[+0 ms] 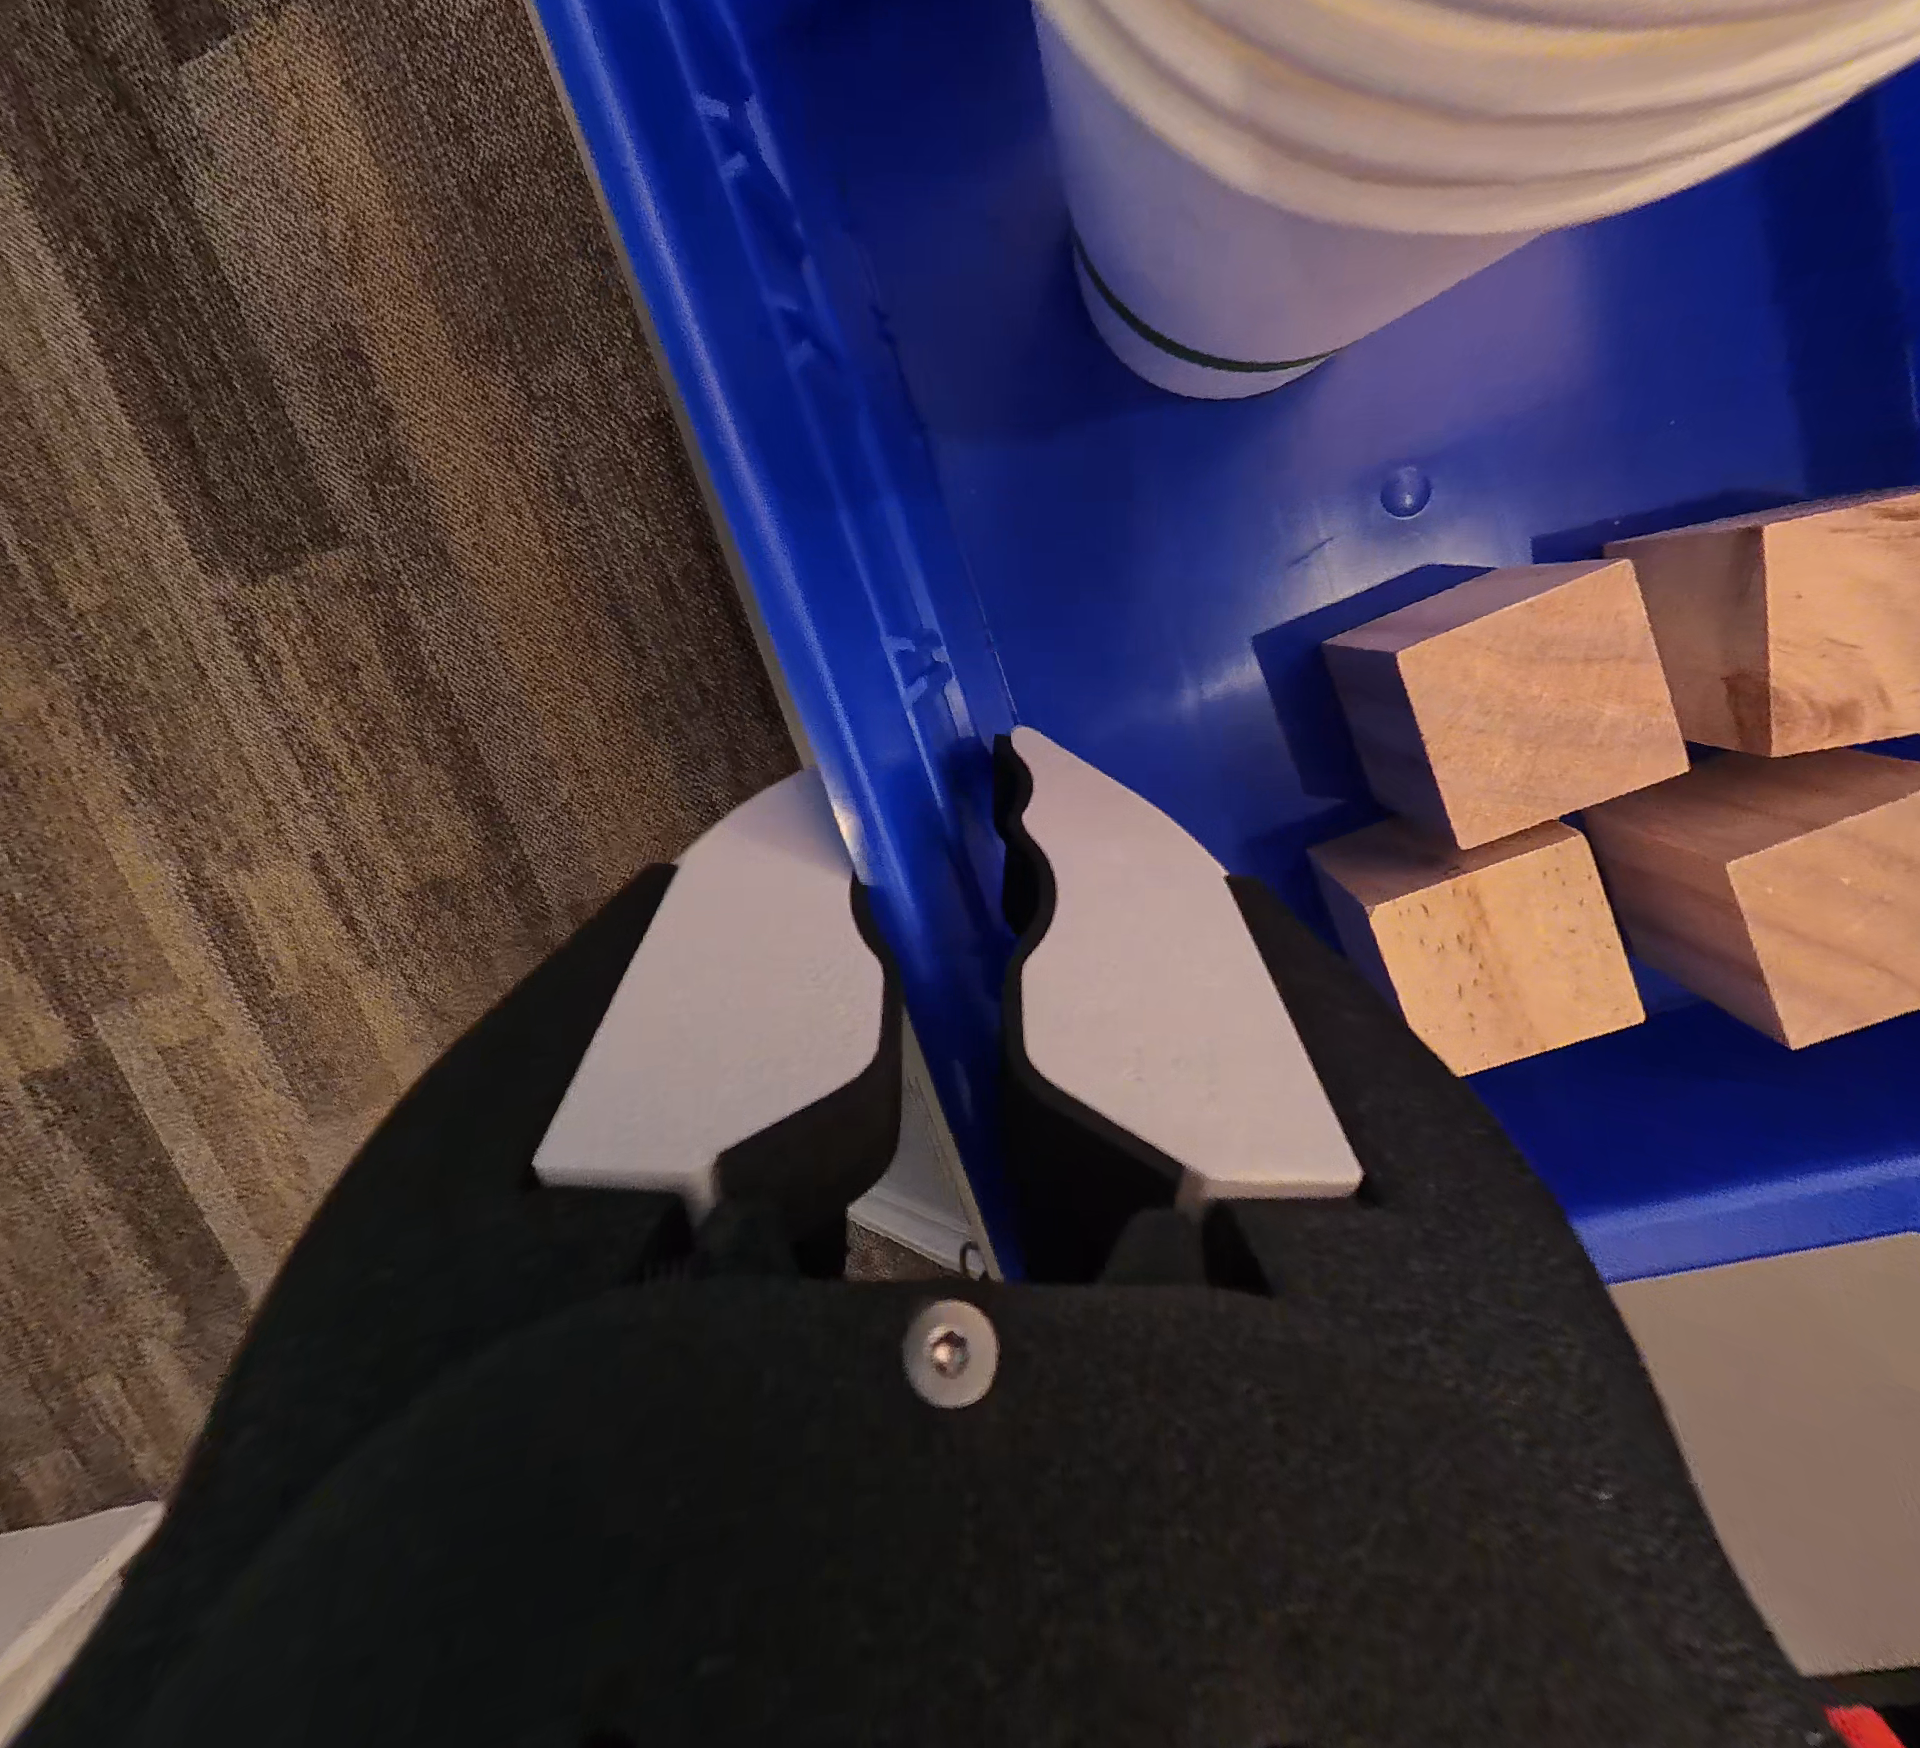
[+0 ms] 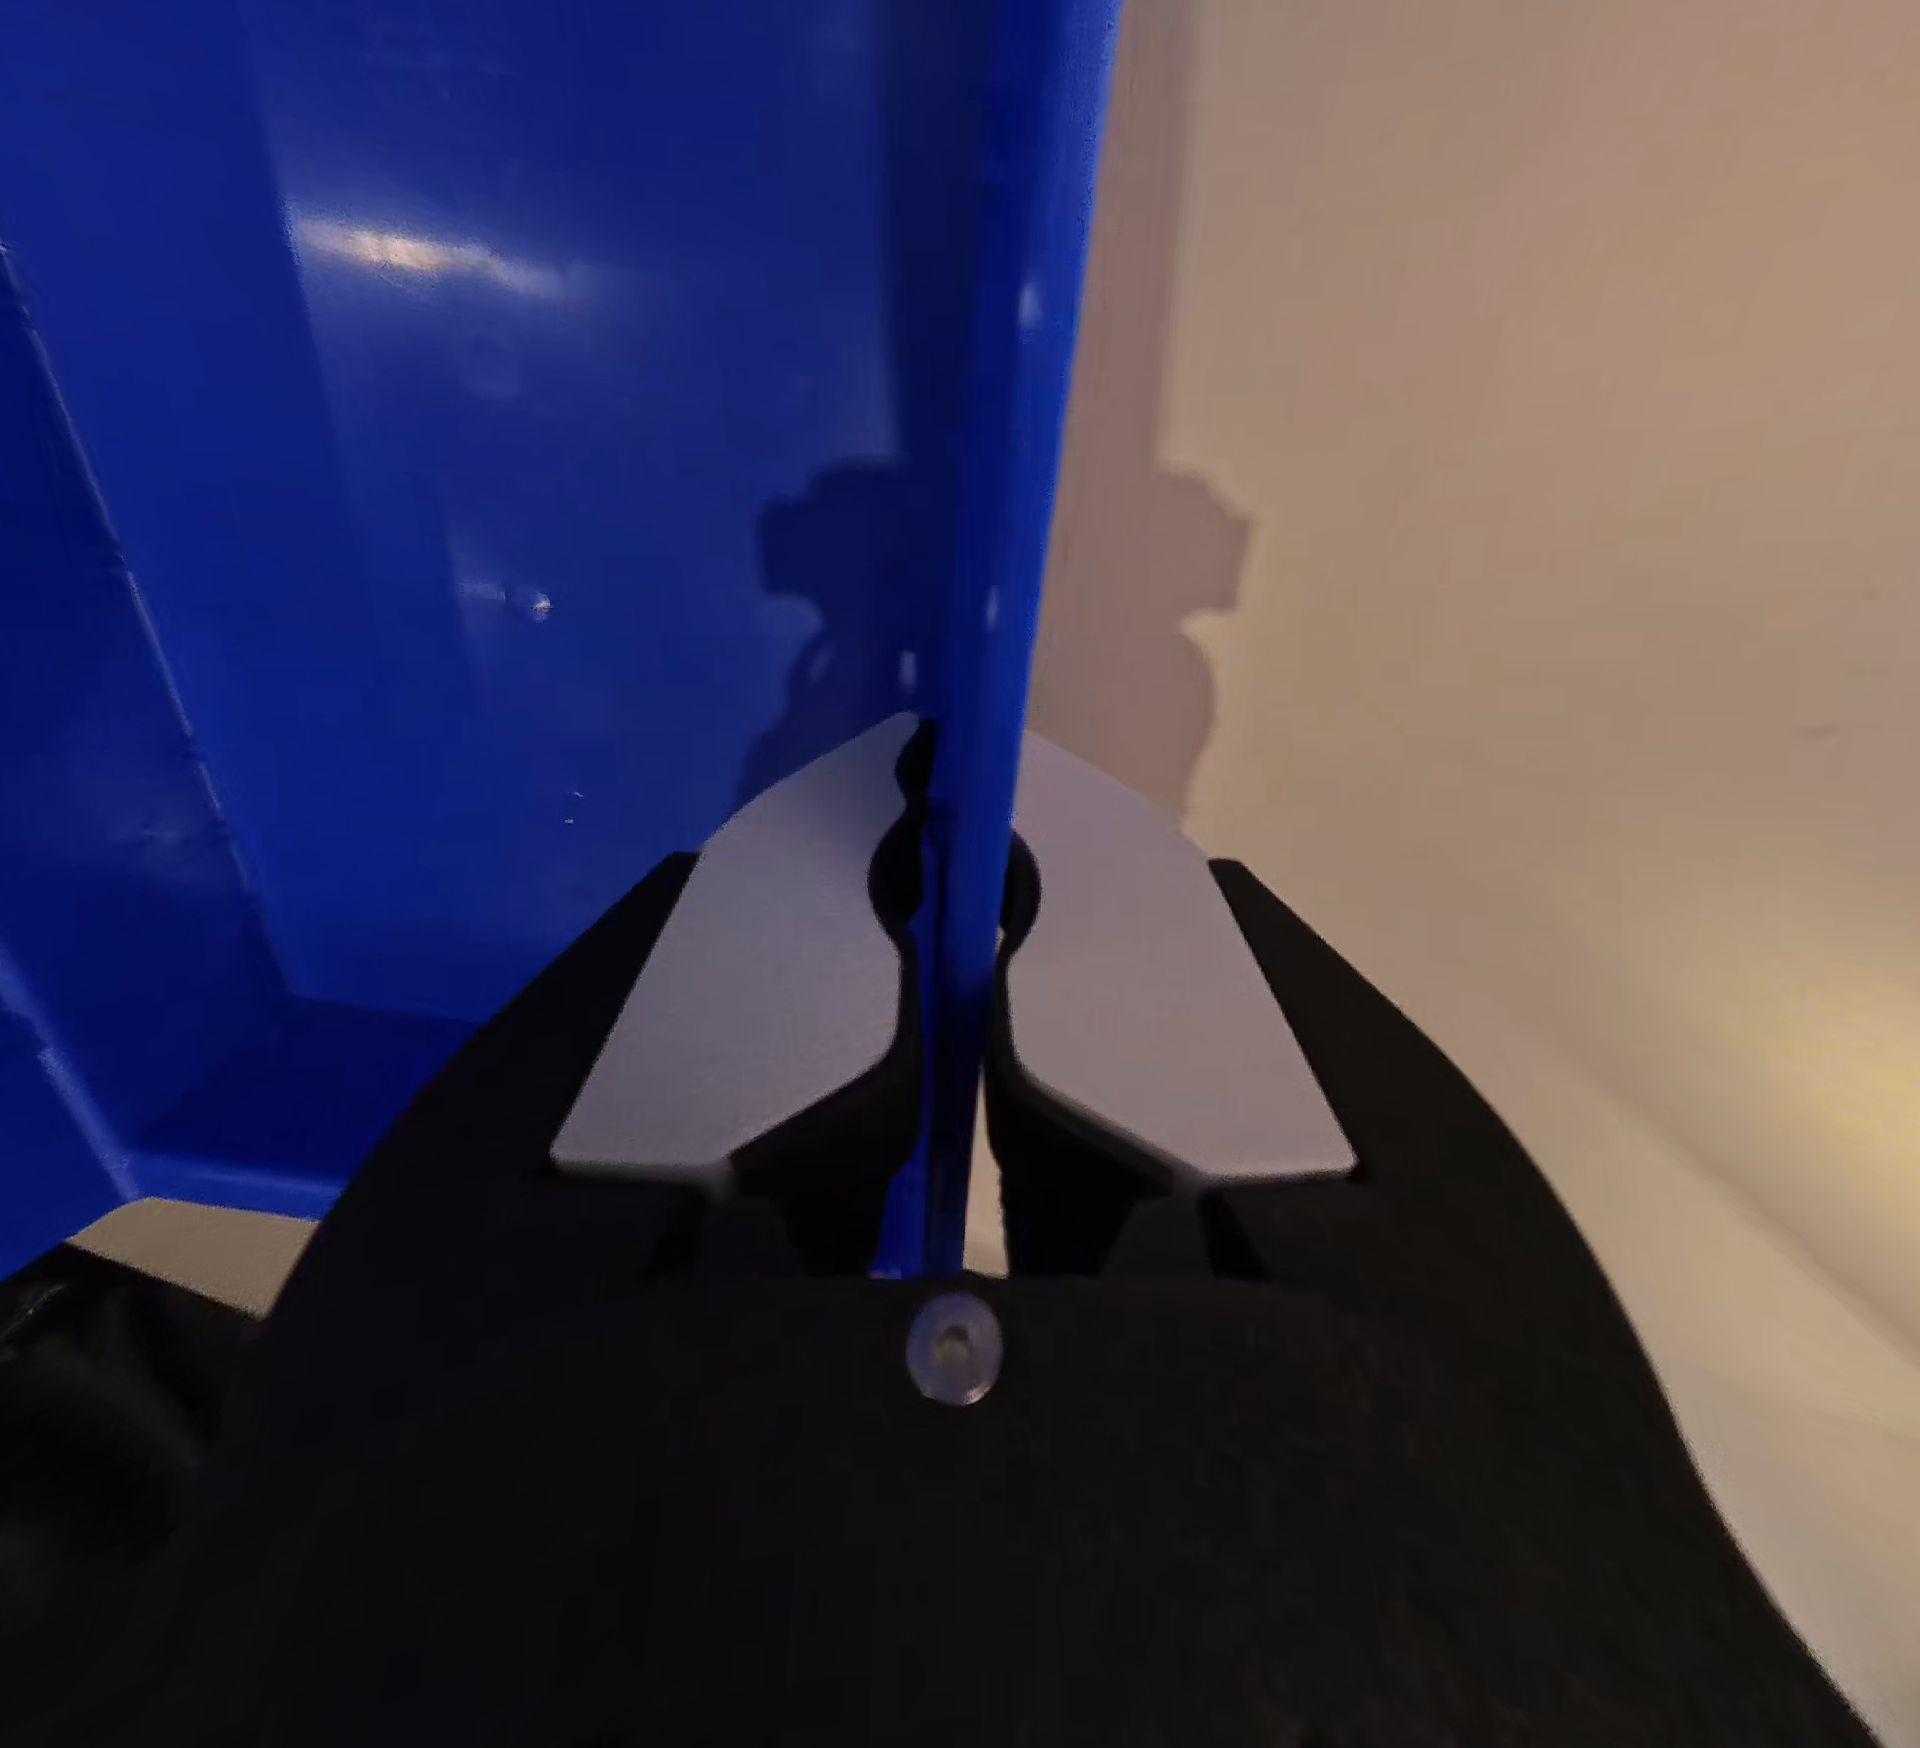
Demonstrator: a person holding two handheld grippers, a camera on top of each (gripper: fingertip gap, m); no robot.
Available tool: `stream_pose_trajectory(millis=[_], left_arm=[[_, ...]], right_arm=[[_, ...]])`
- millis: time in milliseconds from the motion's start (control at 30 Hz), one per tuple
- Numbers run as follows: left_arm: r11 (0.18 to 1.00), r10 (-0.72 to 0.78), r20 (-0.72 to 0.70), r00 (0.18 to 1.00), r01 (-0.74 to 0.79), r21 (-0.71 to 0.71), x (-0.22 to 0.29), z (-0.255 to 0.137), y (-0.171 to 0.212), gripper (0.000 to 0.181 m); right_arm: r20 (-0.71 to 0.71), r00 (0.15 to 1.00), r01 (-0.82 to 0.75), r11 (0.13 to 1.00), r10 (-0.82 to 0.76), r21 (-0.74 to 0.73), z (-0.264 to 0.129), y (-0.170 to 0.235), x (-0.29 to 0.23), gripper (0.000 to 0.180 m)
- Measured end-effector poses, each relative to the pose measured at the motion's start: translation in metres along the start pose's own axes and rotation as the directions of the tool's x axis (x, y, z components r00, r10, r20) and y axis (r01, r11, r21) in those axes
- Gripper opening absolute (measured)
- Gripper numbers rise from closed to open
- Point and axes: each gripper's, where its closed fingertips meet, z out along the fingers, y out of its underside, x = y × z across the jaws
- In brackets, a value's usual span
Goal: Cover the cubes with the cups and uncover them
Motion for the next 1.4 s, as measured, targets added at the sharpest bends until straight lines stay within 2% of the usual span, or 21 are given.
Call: stream_pose_trajectory(millis=[67,167,233,500,567,733,900,1067,1267,1400], left_arm=[[1.000,0.028,0.029,0.999,-0.028,-0.003,-0.003,0.001,0.000,0.018],[0.995,0.095,0.112,0.989,-0.093,-0.021,-0.008,0.000,0.000,0.038],[0.994,0.105,0.139,0.985,-0.103,-0.020,-0.008,-0.003,-0.001,0.042],[0.991,-0.007,0.149,0.989,-0.013,0.134,-0.007,-0.050,-0.015,0.072],[0.988,-0.024,0.159,0.987,-0.001,0.156,-0.006,-0.065,-0.013,0.075],[0.963,-0.048,0.173,0.984,-0.001,0.270,0.010,-0.106,-0.013,0.067],[0.945,-0.032,0.205,0.978,-0.037,0.324,0.035,-0.145,-0.007,0.064],[0.917,-0.072,0.114,0.991,0.021,0.398,0.066,-0.172,-0.008,0.060],[0.916,-0.100,0.129,0.987,0.040,0.400,0.083,-0.184,-0.004,0.059],[0.914,-0.120,0.122,0.985,0.061,0.402,0.097,-0.186,-0.009,0.058]], right_arm=[[0.055,0.997,-0.055,0.998,0.055,0.010,0.000,0.001,-0.003,0.005],[0.041,0.997,-0.068,0.998,0.067,0.012,0.000,0.003,-0.001,0.005],[0.048,0.996,-0.081,0.997,0.081,0.014,0.000,0.004,-0.001,0.005],[0.070,0.990,-0.127,0.992,0.126,0.018,-0.003,0.014,0.013,0.005],[0.073,0.987,-0.147,0.989,0.145,0.017,-0.005,0.020,0.024,0.005],[0.065,0.972,-0.227,0.974,0.226,0.018,-0.014,0.044,0.072,0.006],[0.044,0.948,-0.316,0.948,0.315,0.030,-0.028,0.087,0.141,0.006],[0.035,0.910,-0.415,0.909,0.414,0.043,-0.043,0.153,0.220,0.006],[0.026,0.859,-0.512,0.858,0.511,0.051,-0.060,0.238,0.307,0.006],[0.042,0.842,-0.539,0.840,0.538,0.056,-0.067,0.276,0.347,0.006]])
